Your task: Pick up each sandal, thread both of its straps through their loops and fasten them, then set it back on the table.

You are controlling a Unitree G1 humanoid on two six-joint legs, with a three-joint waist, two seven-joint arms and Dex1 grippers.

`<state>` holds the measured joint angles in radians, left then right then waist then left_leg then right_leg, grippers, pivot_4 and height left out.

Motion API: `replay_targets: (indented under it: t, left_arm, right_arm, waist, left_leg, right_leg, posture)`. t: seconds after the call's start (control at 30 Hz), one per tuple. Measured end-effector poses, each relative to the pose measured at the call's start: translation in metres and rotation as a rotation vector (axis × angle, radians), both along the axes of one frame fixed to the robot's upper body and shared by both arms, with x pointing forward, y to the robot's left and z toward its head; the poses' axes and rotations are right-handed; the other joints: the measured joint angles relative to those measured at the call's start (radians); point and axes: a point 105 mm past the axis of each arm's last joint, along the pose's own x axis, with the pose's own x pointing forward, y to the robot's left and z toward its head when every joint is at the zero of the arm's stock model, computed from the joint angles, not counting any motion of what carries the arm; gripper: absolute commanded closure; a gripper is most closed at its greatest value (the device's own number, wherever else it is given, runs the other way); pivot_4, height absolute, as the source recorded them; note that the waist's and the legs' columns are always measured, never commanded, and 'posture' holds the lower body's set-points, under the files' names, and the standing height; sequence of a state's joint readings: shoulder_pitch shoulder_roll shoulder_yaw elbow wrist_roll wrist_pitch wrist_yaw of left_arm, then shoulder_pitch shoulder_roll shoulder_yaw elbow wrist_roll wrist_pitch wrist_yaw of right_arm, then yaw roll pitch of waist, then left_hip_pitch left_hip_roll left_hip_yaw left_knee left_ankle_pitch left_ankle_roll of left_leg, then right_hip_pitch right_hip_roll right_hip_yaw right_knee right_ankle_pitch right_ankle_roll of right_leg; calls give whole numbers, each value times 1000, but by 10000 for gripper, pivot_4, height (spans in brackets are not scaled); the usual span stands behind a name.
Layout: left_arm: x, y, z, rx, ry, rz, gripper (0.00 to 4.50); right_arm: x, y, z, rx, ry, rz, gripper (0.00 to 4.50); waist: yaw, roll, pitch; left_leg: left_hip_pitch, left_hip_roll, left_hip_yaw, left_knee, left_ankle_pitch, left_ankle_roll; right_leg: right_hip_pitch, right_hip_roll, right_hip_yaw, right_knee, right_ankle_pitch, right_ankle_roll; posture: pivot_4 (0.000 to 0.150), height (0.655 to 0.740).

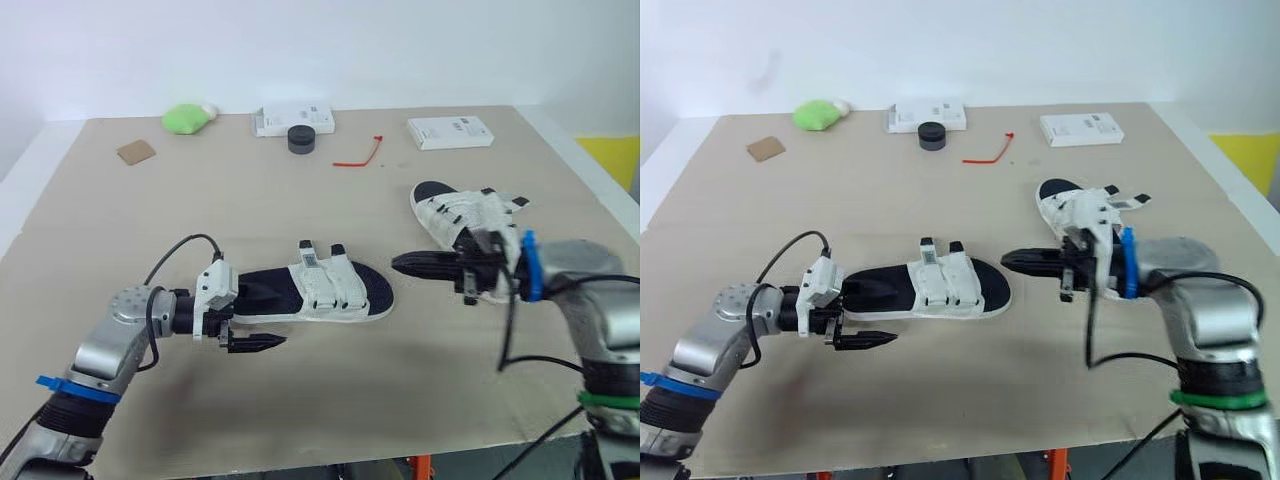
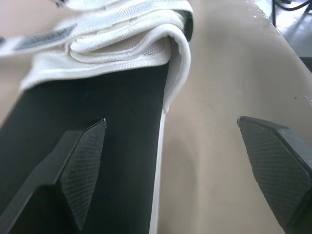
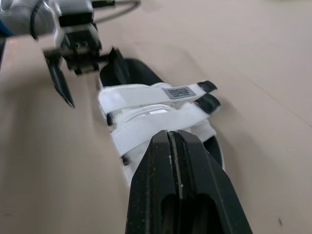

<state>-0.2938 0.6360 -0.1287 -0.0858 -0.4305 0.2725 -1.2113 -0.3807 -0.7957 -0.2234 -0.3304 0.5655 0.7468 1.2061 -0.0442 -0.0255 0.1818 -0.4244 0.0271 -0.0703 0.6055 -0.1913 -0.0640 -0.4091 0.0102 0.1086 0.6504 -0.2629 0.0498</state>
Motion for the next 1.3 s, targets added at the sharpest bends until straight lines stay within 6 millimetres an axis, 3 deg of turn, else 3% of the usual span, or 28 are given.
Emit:
replay_targets:
  t: [0.23, 0.5, 0.6, 0.73, 0.87, 1.2, 1.3]
  left_arm:
    - [4, -21, -4, 1, -24, -24, 415]
    - [13, -44, -6, 6, -40, -74, 415]
    - [17, -50, -6, 9, -58, -86, 8281]
    - [20, -53, -6, -14, -73, -75, 29394]
    - [25, -55, -5, -34, -71, -54, 44440]
    - [32, -60, -3, -51, -30, -3, 44440]
    - [49, -59, 2, -84, 11, 131, 44440]
  right_arm:
    - [-21, -3, -1, 21, 16, -84, 45000]
    - [-21, -2, 1, 34, 13, -126, 45000]
    - [-20, -2, 1, 44, 11, -140, 45000]
    - [-19, -4, 1, 59, 12, -178, 45000]
    - [-20, -6, 2, 70, 4, -204, 45000]
    - [-27, -8, 3, 93, 5, -231, 45000]
    - [-29, -8, 4, 86, -1, -230, 45000]
  waist:
    - [-1, 1, 0]
    - [1, 1, -1]
    - [0, 1, -1]
    - [1, 1, -1]
    - [1, 2, -1]
    - [0, 2, -1]
    - [-1, 1, -1]
  left_leg:
    - [1, 0, 1, 9, 2, 2]
    - [0, 0, 1, 15, 2, 3]
    - [0, 0, 1, 15, 2, 3]
    - [0, 0, 1, 15, 2, 3]
    - [0, 0, 1, 15, 2, 3]
    - [1, 0, 1, 17, 5, 7]
    - [1, 0, 1, 18, 7, 10]
  right_leg:
    - [3, 1, 0, 1, 4, 4]
    - [5, 0, 1, 1, 8, 6]
    - [6, 0, 1, 1, 9, 6]
    - [6, 1, 1, 1, 8, 6]
    - [6, 1, 2, 2, 9, 6]
    - [6, 1, 2, 3, 12, 8]
    - [6, 1, 2, 4, 14, 9]
  posture:
    - [1500, 7400]
    - [1500, 7400]
    - [1500, 7400]
    - [1500, 7400]
    - [1500, 7400]
    - [1500, 7400]
    - [1500, 7400]
